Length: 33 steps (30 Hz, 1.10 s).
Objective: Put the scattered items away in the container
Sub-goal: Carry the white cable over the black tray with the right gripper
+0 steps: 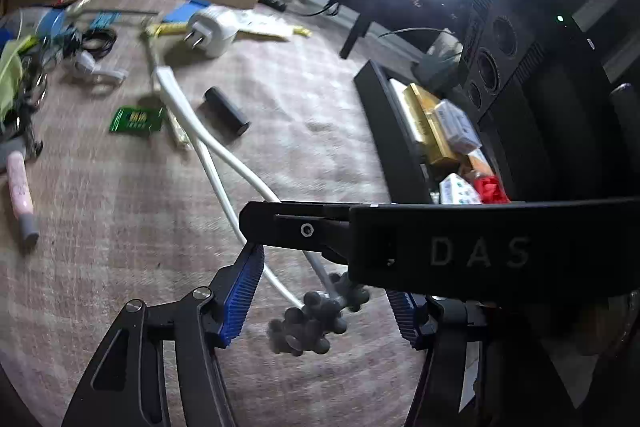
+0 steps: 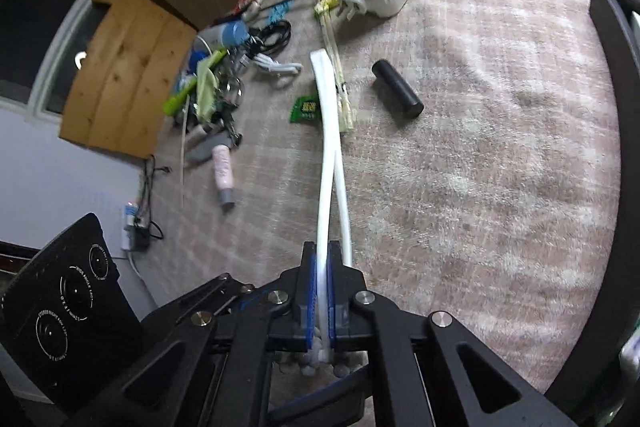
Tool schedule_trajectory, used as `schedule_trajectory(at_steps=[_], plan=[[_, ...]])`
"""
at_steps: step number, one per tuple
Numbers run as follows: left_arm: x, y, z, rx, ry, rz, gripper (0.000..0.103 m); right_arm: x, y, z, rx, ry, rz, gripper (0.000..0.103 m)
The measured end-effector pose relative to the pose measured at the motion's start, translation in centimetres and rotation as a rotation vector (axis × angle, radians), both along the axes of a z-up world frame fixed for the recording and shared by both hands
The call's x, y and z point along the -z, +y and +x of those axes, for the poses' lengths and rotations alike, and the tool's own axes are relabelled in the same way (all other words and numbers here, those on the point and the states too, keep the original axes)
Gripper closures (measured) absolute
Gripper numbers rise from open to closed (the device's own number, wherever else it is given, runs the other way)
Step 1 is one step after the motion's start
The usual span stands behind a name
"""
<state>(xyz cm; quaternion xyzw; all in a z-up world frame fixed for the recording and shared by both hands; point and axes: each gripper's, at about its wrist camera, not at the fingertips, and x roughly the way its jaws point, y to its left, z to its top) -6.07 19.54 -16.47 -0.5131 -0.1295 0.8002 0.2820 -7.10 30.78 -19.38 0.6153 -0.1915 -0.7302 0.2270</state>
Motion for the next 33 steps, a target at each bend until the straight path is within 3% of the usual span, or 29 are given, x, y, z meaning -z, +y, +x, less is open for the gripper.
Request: schedule_trajectory(at_steps=[9,17,26,33], plan=[[-5.2,3.4,1.5,0.078,0.134,0.014,0.046,-5.3,3.7,2.0,0.065,0.115,-0.086,0.099],[-9.7,10.0,2.5,0.205,0.248,0.011,0.047,-9.9,8.7,4.1,0.167,0.236,-0.119,0.099],[-11.3,21.2,3.9,0.380,0.298,0.032,0.048,-12.5,18.9,7.3,0.336,0.309,-0.100,0.099],[-10.4,30.3,5.1,0.518,0.279,0.064,0.048,-12.3,27.5,10.1,0.473,0.310,-0.063,0.099]])
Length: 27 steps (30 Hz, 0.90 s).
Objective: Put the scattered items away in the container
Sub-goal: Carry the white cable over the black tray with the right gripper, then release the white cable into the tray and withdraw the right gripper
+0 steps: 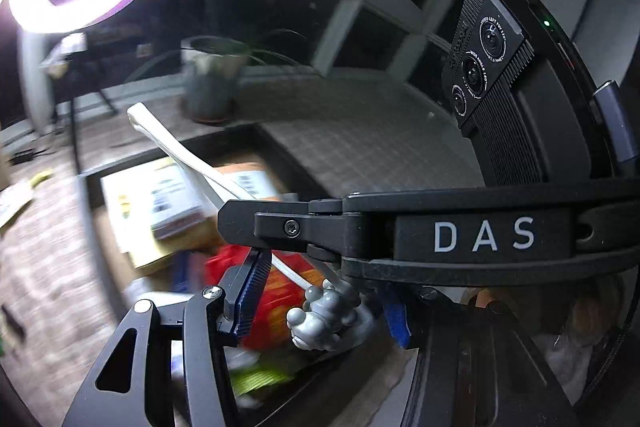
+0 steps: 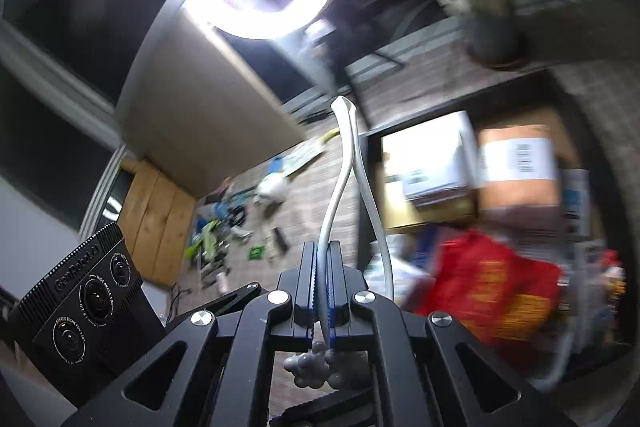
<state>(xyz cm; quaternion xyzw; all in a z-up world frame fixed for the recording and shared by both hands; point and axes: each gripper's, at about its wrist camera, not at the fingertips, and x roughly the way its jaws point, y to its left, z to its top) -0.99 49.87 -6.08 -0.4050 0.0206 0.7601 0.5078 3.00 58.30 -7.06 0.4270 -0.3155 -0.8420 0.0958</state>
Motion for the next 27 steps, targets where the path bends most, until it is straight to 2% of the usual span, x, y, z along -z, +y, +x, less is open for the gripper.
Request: schedule_trajectory(at_steps=[3,11,21,24,25,26,27], plan=[[1.0,4.1,0.5,0.055,-0.016,-0.010,0.048,0.6,3.4,1.1,0.062,-0.016,0.005,0.099],[3.8,10.4,1.0,0.130,-0.069,-0.056,0.048,3.6,10.1,3.3,0.187,-0.075,-0.007,0.099],[4.7,11.9,1.2,0.144,-0.067,-0.102,0.046,5.2,11.9,3.8,0.200,-0.108,-0.009,0.098],[4.6,11.2,0.7,0.119,-0.055,-0.123,0.041,5.0,11.4,3.7,0.207,-0.120,0.043,0.094],[4.5,10.9,0.5,0.104,-0.049,-0.126,0.041,4.8,11.2,3.6,0.207,-0.126,0.070,0.090],[4.5,10.4,0.3,0.091,-0.042,-0.133,0.041,4.7,11.0,3.5,0.206,-0.128,0.082,0.077],[4.3,9.7,0.3,0.081,-0.037,-0.138,0.041,4.5,10.8,3.4,0.207,-0.126,0.093,0.071]])
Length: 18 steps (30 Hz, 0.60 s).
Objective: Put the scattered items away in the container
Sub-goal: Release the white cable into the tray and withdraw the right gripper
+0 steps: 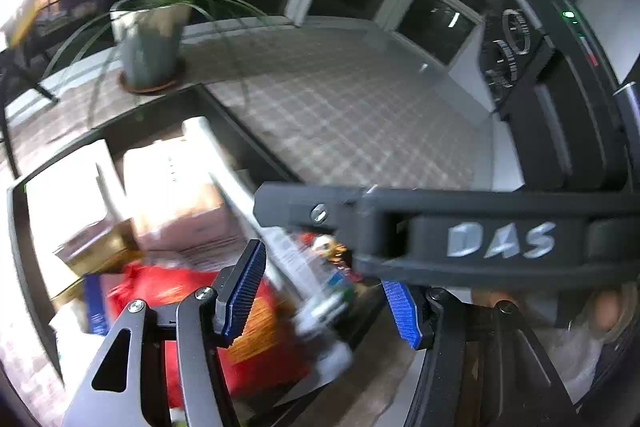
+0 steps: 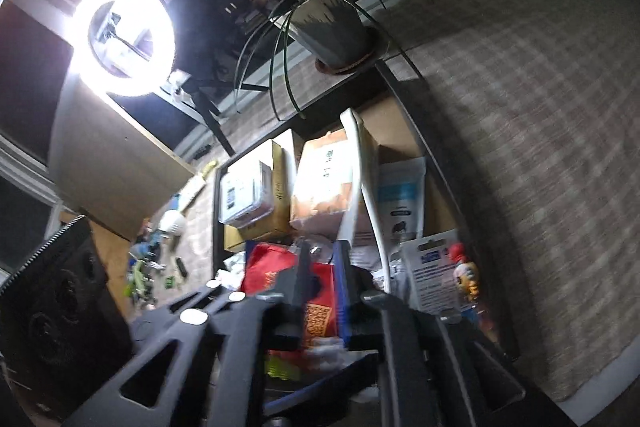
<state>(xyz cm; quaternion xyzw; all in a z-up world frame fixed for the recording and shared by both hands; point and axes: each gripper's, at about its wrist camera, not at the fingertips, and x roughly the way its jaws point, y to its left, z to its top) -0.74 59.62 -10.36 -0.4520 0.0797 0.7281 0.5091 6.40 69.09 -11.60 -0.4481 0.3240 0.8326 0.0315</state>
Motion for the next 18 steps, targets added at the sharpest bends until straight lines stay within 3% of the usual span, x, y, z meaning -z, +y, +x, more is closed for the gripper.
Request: schedule_trajectory(at_steps=[1,10,18], plan=[[-0.1,-0.8,-0.1,-0.013,0.007,-0.004,0.041,-0.2,-0.2,0.0,0.005,0.006,0.014,0.061],[-0.8,-11.0,-2.6,-0.187,0.044,-0.044,0.041,-2.1,-5.6,-2.7,-0.083,0.040,0.095,0.061],[-0.3,-24.5,-5.6,-0.421,0.041,-0.111,0.041,-1.9,-15.1,-7.2,-0.250,0.046,0.163,0.061]])
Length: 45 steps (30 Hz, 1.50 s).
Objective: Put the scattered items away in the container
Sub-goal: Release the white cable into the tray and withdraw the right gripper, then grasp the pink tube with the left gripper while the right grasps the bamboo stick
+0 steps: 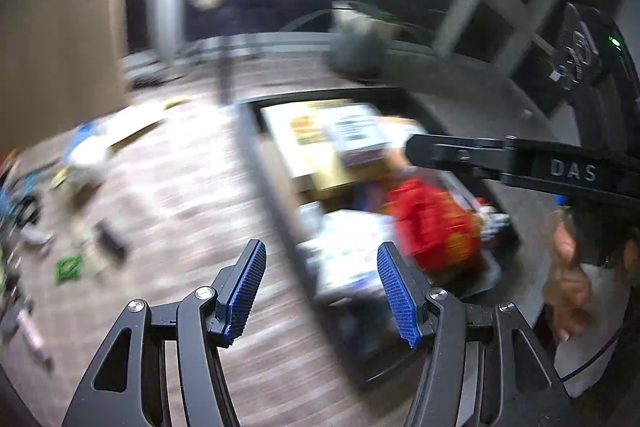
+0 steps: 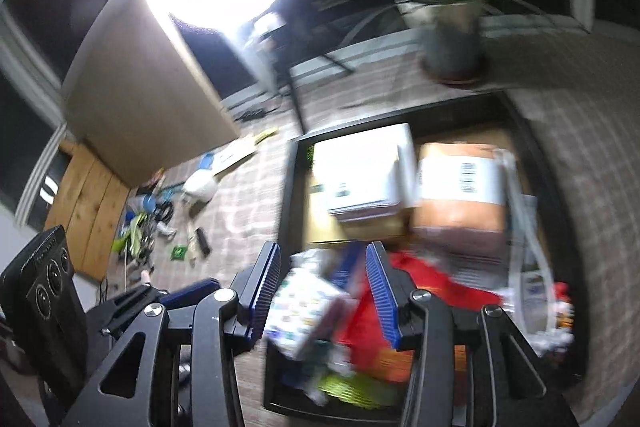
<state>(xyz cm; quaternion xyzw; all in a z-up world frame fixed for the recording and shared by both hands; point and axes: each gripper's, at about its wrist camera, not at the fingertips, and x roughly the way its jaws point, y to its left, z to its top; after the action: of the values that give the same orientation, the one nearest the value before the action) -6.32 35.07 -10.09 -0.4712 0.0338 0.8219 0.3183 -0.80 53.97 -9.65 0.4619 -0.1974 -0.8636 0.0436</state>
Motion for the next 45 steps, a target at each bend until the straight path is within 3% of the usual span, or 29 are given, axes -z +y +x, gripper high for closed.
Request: schedule_trajectory(at_steps=[11,16,26,32,35,40,45], plan=[[4.4,-21.7,-5.0,-0.453,-0.116,-0.086,0.042,2.4,-16.3,-8.2,-0.292,-0.035,0.151,0.061],[7.3,-28.4,-6.5,-0.610,-0.186,-0.132,0.042,4.7,-22.5,-12.6,-0.406,-0.081,0.201,0.061],[11.1,-32.2,-9.0,-0.701,-0.272,-0.160,0.048,10.4,-29.8,-20.0,-0.468,-0.200,0.229,0.065],[12.0,-32.7,-9.8,-0.709,-0.302,-0.160,0.055,13.3,-31.1,-22.2,-0.459,-0.270,0.223,0.082],[12.1,-32.6,-10.0,-0.709,-0.292,-0.181,0.059,13.5,-31.6,-22.5,-0.460,-0.255,0.249,0.083],[12.0,-32.8,-9.6,-0.725,-0.271,-0.213,0.080,13.5,-32.0,-22.3,-0.493,-0.248,0.281,0.092],[12.0,-33.5,-8.6,-0.726,-0.262,-0.191,0.082,13.5,-31.2,-21.7,-0.494,-0.261,0.230,0.093]])
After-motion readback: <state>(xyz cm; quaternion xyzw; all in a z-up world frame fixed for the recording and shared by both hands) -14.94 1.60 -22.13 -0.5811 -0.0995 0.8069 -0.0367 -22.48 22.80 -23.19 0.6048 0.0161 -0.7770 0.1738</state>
